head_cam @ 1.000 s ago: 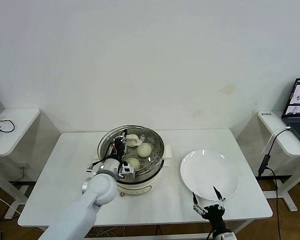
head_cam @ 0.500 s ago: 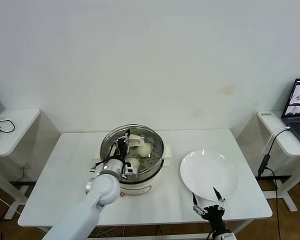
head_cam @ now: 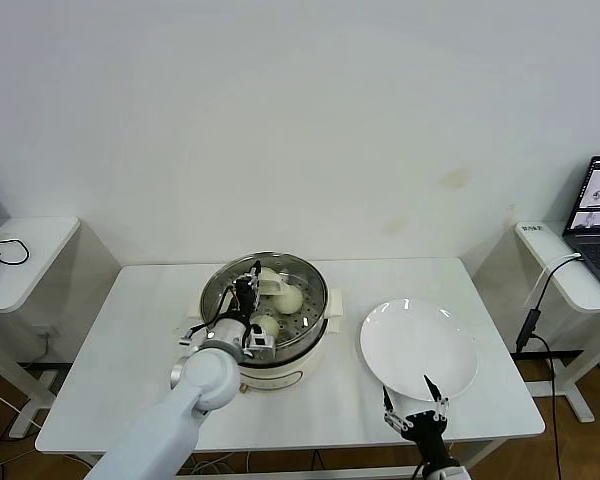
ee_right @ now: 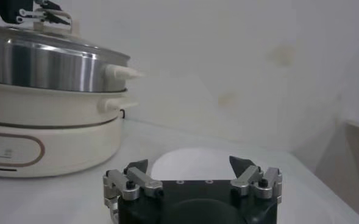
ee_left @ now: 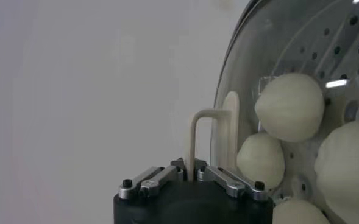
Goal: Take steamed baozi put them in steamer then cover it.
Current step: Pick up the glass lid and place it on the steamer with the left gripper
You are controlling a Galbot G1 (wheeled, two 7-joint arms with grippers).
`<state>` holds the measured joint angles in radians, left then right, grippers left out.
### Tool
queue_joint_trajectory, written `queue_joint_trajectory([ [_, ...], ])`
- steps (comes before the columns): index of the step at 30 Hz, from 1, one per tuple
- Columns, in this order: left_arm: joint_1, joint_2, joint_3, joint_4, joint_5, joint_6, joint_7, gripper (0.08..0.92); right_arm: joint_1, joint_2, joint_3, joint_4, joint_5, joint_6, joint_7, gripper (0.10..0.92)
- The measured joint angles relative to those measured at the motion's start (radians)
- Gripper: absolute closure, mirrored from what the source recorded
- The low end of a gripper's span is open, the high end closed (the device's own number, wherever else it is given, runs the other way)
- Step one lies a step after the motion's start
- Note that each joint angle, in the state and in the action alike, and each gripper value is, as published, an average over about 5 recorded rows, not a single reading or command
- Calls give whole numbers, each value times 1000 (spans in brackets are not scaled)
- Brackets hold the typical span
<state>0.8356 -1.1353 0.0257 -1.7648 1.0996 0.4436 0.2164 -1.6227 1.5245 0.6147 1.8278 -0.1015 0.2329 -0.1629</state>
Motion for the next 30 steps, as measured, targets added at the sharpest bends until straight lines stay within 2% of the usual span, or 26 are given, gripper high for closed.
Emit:
queue_joint_trajectory([
  [6, 8, -9, -7, 2, 7, -2, -10, 845, -2, 1, -3, 1, -1, 0, -1, 203],
  [9, 13, -9, -11, -3, 7, -1, -12, 800, -2, 1, -4, 1, -2, 0, -1, 202],
  [20, 48, 16, -34, -68, -18, 10, -9, 483, -5, 2, -8, 1, -7, -1, -2, 203],
  [30, 142, 60, -66, -193, -61, 0, -27, 211, -11, 5, -14, 2, -13, 1, -2, 203],
])
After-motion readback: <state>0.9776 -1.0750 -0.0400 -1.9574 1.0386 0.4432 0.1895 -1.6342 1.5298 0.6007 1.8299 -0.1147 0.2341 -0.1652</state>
